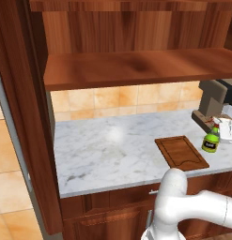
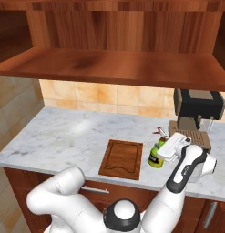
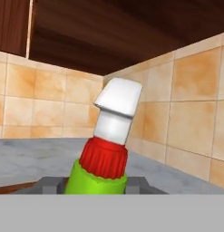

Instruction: Grab the spray bottle from the cabinet, then place it next to the cutting board for sanitizing. Then grab the dish brush from the countertop next to the sink and place it next to the cutting board.

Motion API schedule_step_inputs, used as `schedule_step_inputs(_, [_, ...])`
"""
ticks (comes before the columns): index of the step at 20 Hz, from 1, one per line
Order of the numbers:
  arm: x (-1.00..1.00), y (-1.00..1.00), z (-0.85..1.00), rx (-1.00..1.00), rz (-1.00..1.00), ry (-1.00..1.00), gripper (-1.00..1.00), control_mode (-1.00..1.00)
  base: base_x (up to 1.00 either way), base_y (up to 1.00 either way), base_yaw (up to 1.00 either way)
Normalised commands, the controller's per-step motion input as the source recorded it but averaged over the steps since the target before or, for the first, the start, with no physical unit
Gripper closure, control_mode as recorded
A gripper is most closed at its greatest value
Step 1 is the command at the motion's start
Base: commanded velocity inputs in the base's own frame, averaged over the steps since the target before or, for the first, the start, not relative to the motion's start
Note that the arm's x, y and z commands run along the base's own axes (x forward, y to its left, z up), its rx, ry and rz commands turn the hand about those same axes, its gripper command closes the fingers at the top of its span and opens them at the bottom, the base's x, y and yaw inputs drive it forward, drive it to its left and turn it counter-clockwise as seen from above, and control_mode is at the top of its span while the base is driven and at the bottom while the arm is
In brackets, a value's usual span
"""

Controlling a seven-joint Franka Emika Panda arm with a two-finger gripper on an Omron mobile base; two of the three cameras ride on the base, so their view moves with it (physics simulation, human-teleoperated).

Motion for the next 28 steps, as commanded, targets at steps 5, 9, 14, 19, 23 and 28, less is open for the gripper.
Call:
schedule_step_inputs(5, [0.0, -0.07, -0.44, -0.02, 0.0, -0.06, 1.0, -1.0, 0.0, 0.0, 0.0])
schedule_step_inputs(9, [-0.3, 0.0, -0.32, -0.05, 0.0, -0.2, 1.0, -1.0, 0.0, 0.0, 0.0])
schedule_step_inputs(14, [-0.1, 0.06, -0.3, -0.1, 0.0, -0.17, 1.0, -1.0, 0.0, 0.0, 0.0])
schedule_step_inputs(19, [0.0, 0.19, -0.29, -0.11, 0.0, -0.09, 1.0, -1.0, 0.0, 0.0, 0.0])
schedule_step_inputs(23, [0.0, 0.18, -0.29, -0.11, 0.0, -0.07, 1.0, -1.0, 0.0, 0.0, 0.0])
schedule_step_inputs(28, [-0.01, 0.1, -0.39, -0.12, -0.01, -0.05, -1.0, -1.0, 0.0, 0.0, 0.0])
